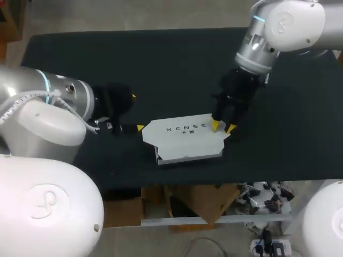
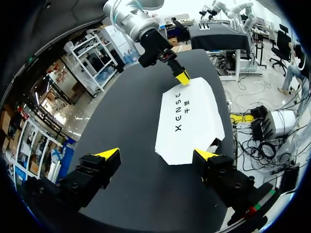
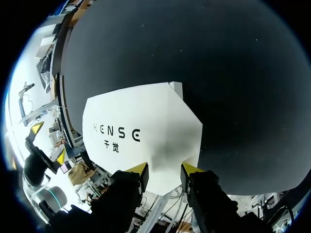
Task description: Assemble the packaging by folding the flat box into shape, placing the metal phone stand inside, and closing the box properly
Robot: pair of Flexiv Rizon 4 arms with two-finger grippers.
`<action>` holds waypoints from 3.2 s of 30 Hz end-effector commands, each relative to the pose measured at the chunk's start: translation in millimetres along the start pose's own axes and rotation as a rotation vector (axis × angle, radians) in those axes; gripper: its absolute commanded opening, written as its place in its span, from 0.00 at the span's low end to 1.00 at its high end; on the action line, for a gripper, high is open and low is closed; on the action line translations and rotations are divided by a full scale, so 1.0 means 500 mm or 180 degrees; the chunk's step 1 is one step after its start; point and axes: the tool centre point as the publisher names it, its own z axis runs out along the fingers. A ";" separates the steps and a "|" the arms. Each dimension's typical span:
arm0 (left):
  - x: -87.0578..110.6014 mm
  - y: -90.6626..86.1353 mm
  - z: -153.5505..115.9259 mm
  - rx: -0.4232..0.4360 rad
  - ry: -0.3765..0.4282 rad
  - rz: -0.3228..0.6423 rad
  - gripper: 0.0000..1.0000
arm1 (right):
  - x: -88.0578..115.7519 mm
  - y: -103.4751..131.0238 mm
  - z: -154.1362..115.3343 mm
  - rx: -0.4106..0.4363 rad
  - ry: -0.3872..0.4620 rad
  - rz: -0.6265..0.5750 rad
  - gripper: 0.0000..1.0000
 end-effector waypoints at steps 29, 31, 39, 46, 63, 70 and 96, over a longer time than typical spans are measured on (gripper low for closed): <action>-0.021 -0.033 0.033 -0.1759 0.1274 -0.3311 1.00 | -0.009 -0.001 0.004 -0.0010 0.0055 0.0019 0.45; -0.018 -0.027 0.033 -0.1846 0.1221 -0.3426 1.00 | -0.009 -0.001 0.004 -0.0012 0.0060 0.0019 0.45; -0.018 -0.027 0.033 -0.1846 0.1221 -0.3426 1.00 | -0.006 -0.003 0.002 -0.0028 0.0057 0.0012 0.45; -0.018 -0.027 0.033 -0.1846 0.1221 -0.3426 1.00 | -0.001 -0.003 -0.001 -0.0053 0.0060 -0.0005 0.45; 0.014 -0.043 0.045 -0.1922 0.1230 -0.4778 1.00 | -0.004 -0.009 0.009 -0.0055 0.0101 0.0007 0.45; 0.014 -0.043 0.045 -0.1922 0.1230 -0.4778 1.00 | -0.002 -0.008 0.009 -0.0065 0.0111 -0.0006 0.44; 0.084 -0.027 0.098 -0.1684 0.0567 -0.5463 0.61 | -0.007 -0.009 0.010 -0.0169 0.0218 0.0015 0.44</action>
